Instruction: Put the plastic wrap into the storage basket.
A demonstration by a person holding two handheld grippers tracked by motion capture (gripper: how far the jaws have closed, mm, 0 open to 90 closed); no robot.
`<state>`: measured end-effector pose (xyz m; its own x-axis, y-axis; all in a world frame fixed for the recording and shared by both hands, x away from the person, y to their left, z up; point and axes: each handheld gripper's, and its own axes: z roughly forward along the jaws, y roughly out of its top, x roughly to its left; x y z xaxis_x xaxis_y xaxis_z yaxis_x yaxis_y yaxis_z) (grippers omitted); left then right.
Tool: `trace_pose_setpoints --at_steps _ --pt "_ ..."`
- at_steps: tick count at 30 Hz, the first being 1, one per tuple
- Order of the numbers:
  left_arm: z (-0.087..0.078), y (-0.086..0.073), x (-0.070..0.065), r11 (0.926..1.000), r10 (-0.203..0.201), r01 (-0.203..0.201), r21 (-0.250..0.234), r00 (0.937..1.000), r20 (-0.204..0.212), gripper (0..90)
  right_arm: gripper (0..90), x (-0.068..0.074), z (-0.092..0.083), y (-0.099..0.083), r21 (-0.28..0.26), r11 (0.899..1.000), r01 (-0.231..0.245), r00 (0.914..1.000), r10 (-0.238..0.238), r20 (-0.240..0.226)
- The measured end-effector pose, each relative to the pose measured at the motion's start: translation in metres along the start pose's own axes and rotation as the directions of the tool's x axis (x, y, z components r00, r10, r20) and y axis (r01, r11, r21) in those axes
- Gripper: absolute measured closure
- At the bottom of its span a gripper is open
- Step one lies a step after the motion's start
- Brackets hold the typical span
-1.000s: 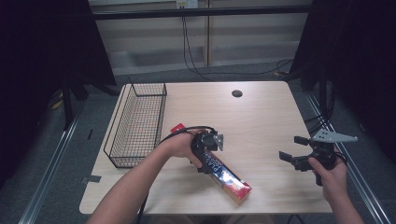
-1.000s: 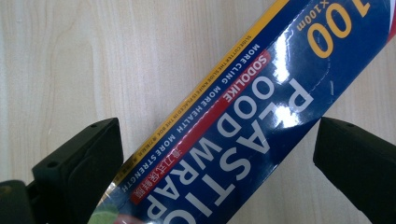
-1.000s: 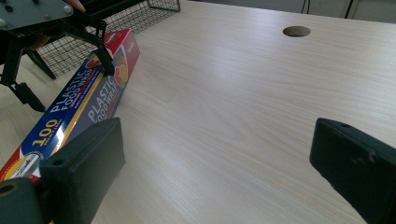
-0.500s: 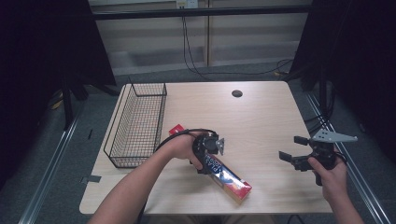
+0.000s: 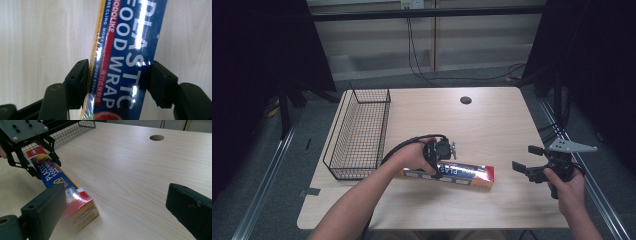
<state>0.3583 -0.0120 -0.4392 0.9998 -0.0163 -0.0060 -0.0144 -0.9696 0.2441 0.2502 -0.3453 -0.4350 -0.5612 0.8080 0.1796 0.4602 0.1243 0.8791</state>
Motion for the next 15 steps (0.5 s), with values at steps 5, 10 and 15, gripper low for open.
trace_pose_setpoints --at_steps 5,10,15 --pt "-0.005 0.003 0.006 0.9891 -0.145 0.143 0.035 0.9882 0.050 42.6 2.8 -0.001 0.000 -0.001 0.000 1.000 -0.005 1.0000 0.005 0.003" --pt "-0.012 0.004 0.007 0.9751 -0.220 0.219 0.033 0.9751 0.026 42.9 2.8 -0.001 -0.001 -0.001 -0.002 1.000 -0.001 1.0000 0.001 0.009" --pt "-0.027 0.003 0.013 0.9635 -0.267 0.266 0.034 0.9636 0.023 43.0 2.8 -0.001 -0.001 0.000 -0.006 1.000 -0.007 1.0000 0.007 0.004"
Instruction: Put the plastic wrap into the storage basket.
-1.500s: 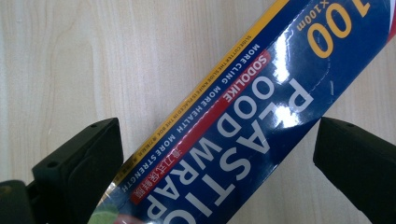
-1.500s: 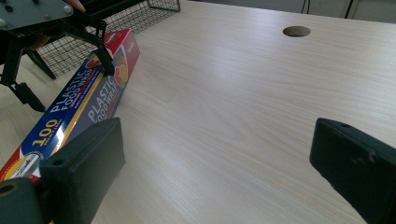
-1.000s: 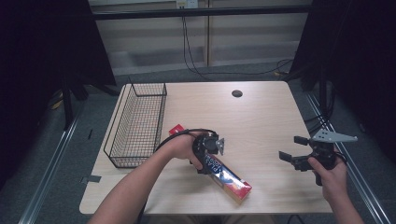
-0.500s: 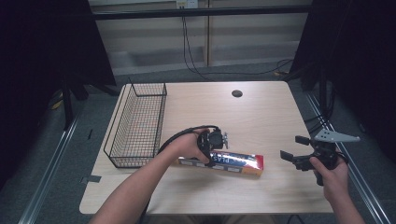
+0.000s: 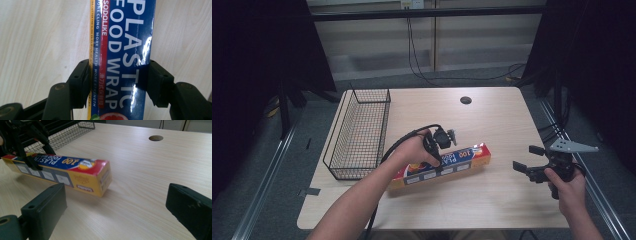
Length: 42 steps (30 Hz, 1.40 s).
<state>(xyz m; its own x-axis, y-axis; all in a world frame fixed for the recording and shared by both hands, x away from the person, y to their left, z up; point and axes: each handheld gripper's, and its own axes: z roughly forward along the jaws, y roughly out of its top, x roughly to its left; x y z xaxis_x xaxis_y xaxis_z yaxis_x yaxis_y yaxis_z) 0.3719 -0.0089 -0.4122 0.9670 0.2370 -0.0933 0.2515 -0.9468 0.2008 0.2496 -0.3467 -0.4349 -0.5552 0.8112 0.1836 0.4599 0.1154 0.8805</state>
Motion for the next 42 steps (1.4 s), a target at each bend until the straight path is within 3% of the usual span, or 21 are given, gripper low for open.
trace_pose_setpoints --at_steps 3,4,6,7,8,11,21,22,23,25,31,33,34,36,39,40,42 --pt "-0.011 -0.001 0.003 0.9999 -0.016 0.016 0.001 0.9999 -0.006 43.0 2.8 0.000 0.000 0.000 -0.002 1.000 -0.002 1.0000 0.002 0.000" --pt "-0.014 -0.002 0.003 0.9989 -0.045 0.044 -0.012 0.9988 -0.018 43.0 2.9 0.000 0.000 0.000 -0.001 1.000 -0.001 1.0000 0.001 -0.001" --pt "-0.017 -0.002 0.004 0.9986 -0.052 0.051 -0.015 0.9984 -0.021 43.1 2.8 0.000 0.000 0.000 0.001 1.000 0.001 1.0000 -0.001 -0.002" --pt "-0.023 -0.003 0.005 0.9969 -0.078 0.078 -0.013 0.9966 -0.025 43.1 2.8 0.001 0.001 0.000 0.004 1.000 0.000 1.0000 0.000 0.001" --pt "-0.027 -0.003 0.006 0.9978 -0.066 0.066 0.002 0.9974 -0.029 43.1 2.8 0.001 0.001 0.000 0.004 1.000 0.000 1.0000 0.000 -0.001" --pt "-0.034 -0.004 0.008 0.9958 -0.091 0.091 0.007 0.9953 -0.034 43.1 2.8 0.001 0.002 0.000 0.008 1.000 0.004 1.0000 -0.004 -0.003" --pt "-0.056 -0.012 0.015 0.9830 -0.183 0.183 -0.007 0.9809 -0.064 43.1 2.8 0.001 0.001 0.000 0.003 1.000 -0.003 1.0000 0.003 -0.001" --pt "-0.057 -0.013 0.015 0.9790 -0.204 0.203 -0.019 0.9771 -0.061 43.1 2.8 0.001 0.001 0.000 0.002 1.000 0.000 1.0000 0.000 -0.002" --pt "-0.059 -0.014 0.016 0.9795 -0.201 0.201 -0.008 0.9775 -0.064 43.1 2.8 0.001 0.001 0.000 0.002 1.000 0.000 1.0000 0.000 0.000" --pt "-0.061 -0.016 0.017 0.9746 -0.224 0.223 -0.020 0.9721 -0.070 43.1 2.8 0.001 0.001 0.000 0.002 1.000 -0.001 1.0000 0.001 -0.001" --pt "-0.067 -0.021 0.020 0.9712 -0.238 0.238 -0.006 0.9685 -0.074 43.0 2.8 0.001 0.000 0.000 0.001 1.000 -0.002 1.0000 0.002 -0.001" --pt "-0.069 -0.023 0.021 0.9655 -0.259 0.260 0.001 0.9620 -0.086 43.1 2.8 0.001 0.000 0.000 0.000 1.000 -0.003 1.0000 0.003 0.001" --pt "-0.069 -0.023 0.021 0.9655 -0.259 0.260 0.001 0.9620 -0.086 43.1 2.8 0.001 0.000 0.000 0.000 1.000 -0.003 1.0000 0.003 0.001" --pt "-0.072 -0.026 0.023 0.9554 -0.295 0.295 -0.007 0.9514 -0.090 43.2 2.8 0.002 0.000 0.000 0.002 1.000 -0.004 1.0000 0.004 0.001" --pt "-0.076 -0.029 0.025 0.9558 -0.293 0.294 0.000 0.9515 -0.095 43.3 2.8 0.002 0.000 0.000 0.001 1.000 -0.005 1.0000 0.005 0.002" --pt "-0.079 -0.030 0.026 0.9465 -0.322 0.322 -0.010 0.9417 -0.098 43.3 2.8 0.002 0.000 0.000 0.000 1.000 -0.002 1.0000 0.002 0.000" --pt "-0.081 -0.031 0.026 0.9470 -0.320 0.321 -0.005 0.9421 -0.099 43.3 2.9 0.002 0.000 0.000 -0.001 1.000 -0.004 1.0000 0.004 -0.002"
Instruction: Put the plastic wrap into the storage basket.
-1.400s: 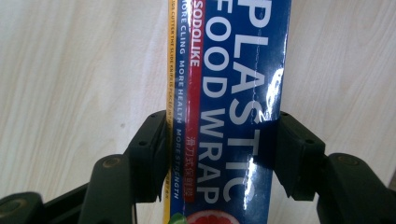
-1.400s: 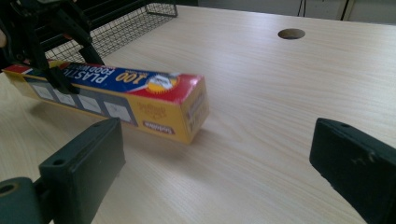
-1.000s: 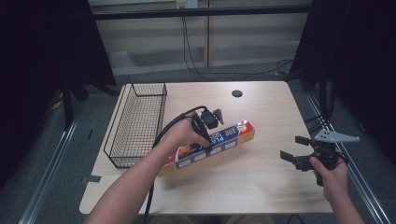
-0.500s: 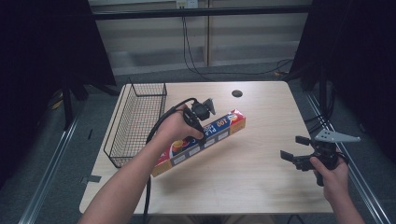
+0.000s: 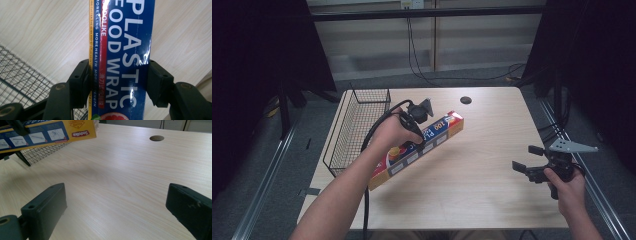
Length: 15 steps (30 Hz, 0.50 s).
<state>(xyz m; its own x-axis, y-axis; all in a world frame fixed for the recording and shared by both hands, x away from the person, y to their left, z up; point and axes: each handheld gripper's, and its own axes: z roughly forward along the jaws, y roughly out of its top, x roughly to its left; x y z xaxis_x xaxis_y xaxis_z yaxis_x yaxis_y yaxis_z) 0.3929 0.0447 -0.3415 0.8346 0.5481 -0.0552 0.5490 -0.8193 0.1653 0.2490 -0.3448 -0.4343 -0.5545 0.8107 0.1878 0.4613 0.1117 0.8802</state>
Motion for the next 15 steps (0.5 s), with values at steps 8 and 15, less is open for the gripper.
trace_pose_setpoints --at_steps 8,15 --pt "-0.015 -0.005 0.008 0.9994 -0.032 0.031 -0.011 0.9993 -0.018 43.3 2.8 0.000 0.000 0.000 0.001 1.000 0.000 1.0000 0.000 0.001" --pt "-0.021 -0.009 0.013 0.9958 -0.091 0.091 -0.006 0.9953 -0.033 43.3 2.8 0.000 0.000 0.000 0.002 1.000 0.005 1.0000 -0.005 -0.001"
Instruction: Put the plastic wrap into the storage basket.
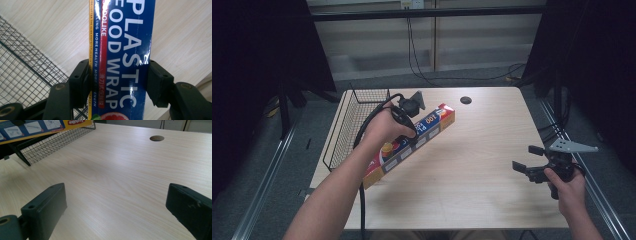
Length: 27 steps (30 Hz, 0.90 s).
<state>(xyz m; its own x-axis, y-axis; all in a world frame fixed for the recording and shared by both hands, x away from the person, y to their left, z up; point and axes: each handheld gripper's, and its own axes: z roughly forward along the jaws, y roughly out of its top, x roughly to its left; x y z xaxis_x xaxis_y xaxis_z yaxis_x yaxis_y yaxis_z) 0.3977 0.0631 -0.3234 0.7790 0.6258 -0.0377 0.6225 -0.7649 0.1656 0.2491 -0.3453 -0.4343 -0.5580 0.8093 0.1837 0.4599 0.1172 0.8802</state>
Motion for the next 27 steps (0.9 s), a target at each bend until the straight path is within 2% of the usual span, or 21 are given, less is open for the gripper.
trace_pose_setpoints --at_steps 8,11,12,13,15,17,20,24,27 --pt "-0.004 -0.003 0.006 1.0000 -0.007 0.007 -0.002 1.0000 0.000 43.3 2.8 0.000 0.000 0.000 0.000 1.000 -0.003 1.0000 0.003 0.001" --pt "-0.005 -0.004 0.009 0.9996 -0.027 0.028 -0.005 0.9996 0.004 43.3 2.8 0.000 0.001 0.000 -0.002 1.000 0.001 1.0000 -0.001 0.001" --pt "-0.006 -0.005 0.010 0.9998 -0.019 0.019 -0.001 0.9998 0.006 43.3 2.8 0.000 0.001 0.000 -0.002 1.000 0.003 1.0000 -0.003 0.000" --pt "-0.006 -0.005 0.010 0.9993 -0.037 0.037 -0.005 0.9993 0.001 43.3 2.8 0.000 0.001 0.000 -0.003 1.000 0.003 1.0000 -0.003 0.001" --pt "-0.007 -0.006 0.012 0.9996 -0.027 0.027 0.001 0.9996 0.001 43.3 2.8 0.000 0.001 0.000 -0.001 1.000 0.002 1.0000 -0.002 0.003" --pt "-0.008 -0.007 0.013 0.9986 -0.053 0.053 -0.002 0.9986 -0.004 43.3 2.9 0.000 0.001 0.000 -0.003 1.000 0.001 1.0000 -0.001 0.002" --pt "-0.010 -0.009 0.015 0.9975 -0.069 0.069 -0.012 0.9976 -0.008 43.3 2.8 0.000 0.002 0.000 0.001 1.000 0.006 1.0000 -0.006 0.001" --pt "-0.014 -0.011 0.017 0.9976 -0.070 0.070 -0.005 0.9975 -0.015 43.3 2.8 0.001 0.003 0.000 0.005 1.000 0.009 1.0000 -0.009 -0.003" --pt "-0.016 -0.012 0.018 0.9962 -0.086 0.086 -0.012 0.9962 -0.013 43.3 2.8 0.001 0.002 0.000 0.005 1.000 0.003 1.0000 -0.003 -0.003"
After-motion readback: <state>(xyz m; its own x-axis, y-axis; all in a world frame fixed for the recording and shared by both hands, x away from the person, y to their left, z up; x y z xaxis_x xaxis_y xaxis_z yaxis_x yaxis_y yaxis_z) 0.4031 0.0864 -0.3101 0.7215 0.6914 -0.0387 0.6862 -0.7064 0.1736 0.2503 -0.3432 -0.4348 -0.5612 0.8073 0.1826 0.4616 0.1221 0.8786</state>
